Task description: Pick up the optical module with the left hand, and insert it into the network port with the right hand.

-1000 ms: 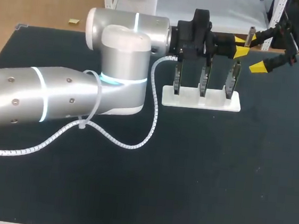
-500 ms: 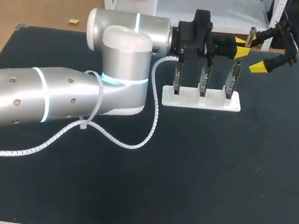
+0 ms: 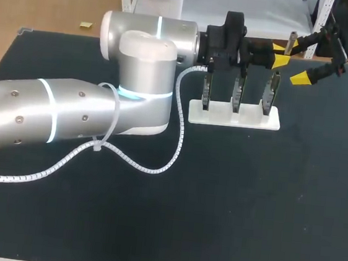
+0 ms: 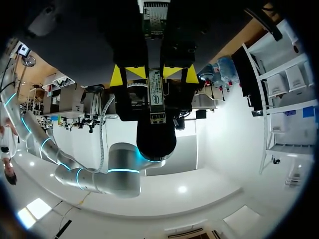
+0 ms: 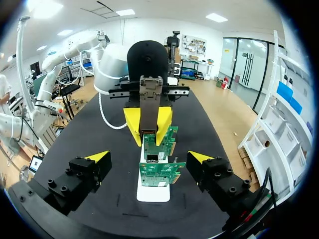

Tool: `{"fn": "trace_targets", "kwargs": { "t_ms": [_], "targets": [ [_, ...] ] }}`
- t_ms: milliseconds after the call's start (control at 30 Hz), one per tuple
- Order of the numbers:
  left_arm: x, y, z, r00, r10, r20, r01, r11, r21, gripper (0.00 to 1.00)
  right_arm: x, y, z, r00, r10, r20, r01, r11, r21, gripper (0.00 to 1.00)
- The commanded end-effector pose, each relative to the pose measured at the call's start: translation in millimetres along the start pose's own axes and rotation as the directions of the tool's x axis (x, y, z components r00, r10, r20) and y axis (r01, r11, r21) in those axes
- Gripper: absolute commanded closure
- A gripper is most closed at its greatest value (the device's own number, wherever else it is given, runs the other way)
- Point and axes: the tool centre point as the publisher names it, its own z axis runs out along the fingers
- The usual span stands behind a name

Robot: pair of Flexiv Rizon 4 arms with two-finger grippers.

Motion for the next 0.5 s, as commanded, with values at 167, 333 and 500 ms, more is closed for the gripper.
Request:
{"fn": "trace_targets", "kwargs": {
  "t_ms": [167,333,500],
  "targets": [
    [0.8,0.4,-1.5,1.0,-0.003,0.0,0.003,1.0,-0.007,1.0,-0.4,2.1,0.1,1.0,0.0,-0.002,0.0,1.0,0.005,0.0],
    [1.3,1.9,-3.0,1.0,-0.005,0.004,0.005,1.0,-0.014,1.0,-0.4,2.1,0.1,1.0,0.0,-0.002,0.0,1.0,0.005,0.0],
    [1.2,2.3,-3.1,1.0,-0.005,0.004,0.005,1.0,-0.017,1.0,-0.4,2.1,0.1,1.0,0.0,-0.002,0.0,1.0,0.005,0.0]
  ]
}}
